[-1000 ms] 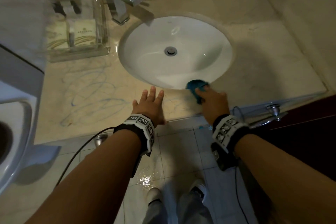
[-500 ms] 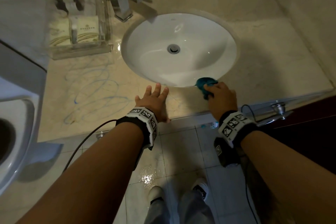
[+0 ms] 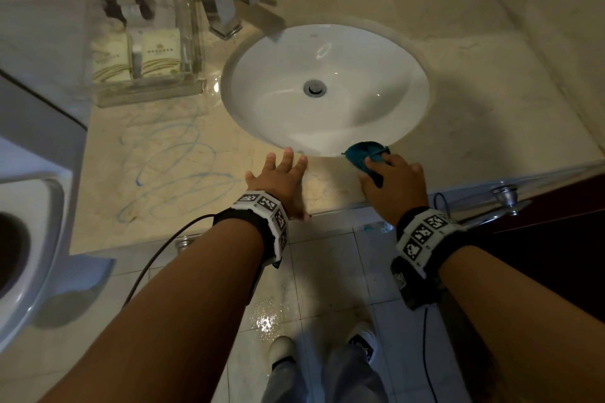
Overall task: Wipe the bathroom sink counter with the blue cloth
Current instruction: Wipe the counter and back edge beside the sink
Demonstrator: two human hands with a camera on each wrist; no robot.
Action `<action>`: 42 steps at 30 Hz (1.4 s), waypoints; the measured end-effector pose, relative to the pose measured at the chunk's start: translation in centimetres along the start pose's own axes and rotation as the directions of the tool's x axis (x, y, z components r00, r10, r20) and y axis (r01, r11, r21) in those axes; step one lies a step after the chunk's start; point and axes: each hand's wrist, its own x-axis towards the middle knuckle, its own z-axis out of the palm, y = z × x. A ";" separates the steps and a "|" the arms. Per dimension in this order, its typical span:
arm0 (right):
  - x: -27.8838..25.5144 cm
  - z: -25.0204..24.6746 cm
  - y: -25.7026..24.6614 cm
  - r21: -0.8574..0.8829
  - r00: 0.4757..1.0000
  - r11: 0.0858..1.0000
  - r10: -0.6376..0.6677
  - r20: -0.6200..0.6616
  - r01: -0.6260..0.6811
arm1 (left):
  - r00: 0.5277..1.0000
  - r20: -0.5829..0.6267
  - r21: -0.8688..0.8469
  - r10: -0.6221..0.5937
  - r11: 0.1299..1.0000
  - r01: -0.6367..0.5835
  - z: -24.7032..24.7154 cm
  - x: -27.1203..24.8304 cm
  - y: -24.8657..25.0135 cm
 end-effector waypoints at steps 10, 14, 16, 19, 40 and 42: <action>-0.3 -0.7 -1.4 0.272 0.999 0.962 0.017 -0.028 -0.009 | 1.000 -0.020 0.006 0.006 1.000 -0.006 0.3 0.1 -0.1; -1.7 2.3 -3.5 0.156 0.986 0.974 -0.166 0.005 0.164 | 1.000 -0.021 0.007 -0.001 1.000 0.001 0.3 0.1 0.0; -2.1 2.9 -3.5 0.168 0.955 0.943 -0.296 0.034 0.286 | 1.000 -0.024 0.005 0.001 1.000 -0.001 0.3 0.2 0.0; -0.3 1.0 -1.5 0.133 0.950 0.940 -0.313 -0.021 0.313 | 1.000 -0.012 0.006 0.001 1.000 -0.001 0.3 0.1 -0.1; 0.6 1.3 -1.3 0.043 0.998 0.998 -0.053 -0.042 0.055 | 0.999 -0.042 -0.001 -0.004 1.000 0.004 0.3 -0.1 0.1; -1.0 2.4 -3.3 0.053 0.983 0.982 -0.179 -0.046 0.182 | 0.999 -0.046 0.002 -0.009 1.000 0.009 0.3 -0.1 0.2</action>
